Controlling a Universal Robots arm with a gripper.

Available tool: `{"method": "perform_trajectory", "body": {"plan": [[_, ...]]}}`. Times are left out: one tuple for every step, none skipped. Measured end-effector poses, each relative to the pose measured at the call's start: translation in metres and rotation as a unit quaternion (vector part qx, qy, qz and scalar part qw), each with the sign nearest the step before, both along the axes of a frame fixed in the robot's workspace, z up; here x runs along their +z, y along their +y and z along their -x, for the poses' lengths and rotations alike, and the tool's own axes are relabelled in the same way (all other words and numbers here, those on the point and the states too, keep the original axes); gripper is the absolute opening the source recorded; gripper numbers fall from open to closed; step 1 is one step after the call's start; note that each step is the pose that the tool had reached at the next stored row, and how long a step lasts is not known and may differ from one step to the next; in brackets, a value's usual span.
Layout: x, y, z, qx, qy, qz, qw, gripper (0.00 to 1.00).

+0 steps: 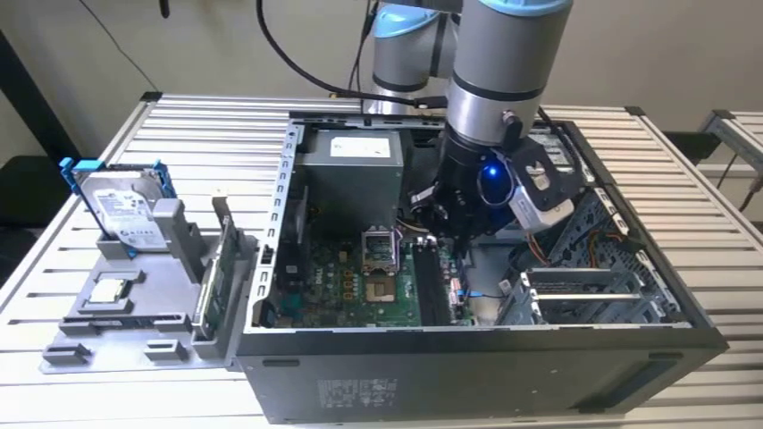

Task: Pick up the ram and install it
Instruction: 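Insert the ram into the slot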

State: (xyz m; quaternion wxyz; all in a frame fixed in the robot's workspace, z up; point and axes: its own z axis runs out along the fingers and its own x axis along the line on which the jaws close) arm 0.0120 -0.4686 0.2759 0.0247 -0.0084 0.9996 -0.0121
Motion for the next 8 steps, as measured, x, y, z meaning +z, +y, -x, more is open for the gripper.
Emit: {"method": "perform_trajectory", "body": {"plan": [[-0.0011,0.0002,0.0000,0.001,-0.0016,0.0006,1.0000,0.15],[-0.0025,0.0005,0.0001,0.002,-0.0034,0.0008,1.0000,0.15],[-0.0042,0.0007,0.0003,0.003,-0.0049,0.0008,1.0000,0.15],[-0.0061,0.0010,0.0004,0.003,-0.0063,0.0009,1.0000,0.15],[-0.0079,0.0011,0.0005,0.004,-0.0072,0.0009,1.0000,0.15],[-0.0098,0.0011,0.0009,0.004,-0.0079,0.0008,1.0000,0.15],[-0.0116,0.0011,0.0015,0.004,-0.0086,0.0009,1.0000,0.15],[-0.0133,0.0011,0.0022,0.004,-0.0093,0.0008,0.9999,0.15]]}}
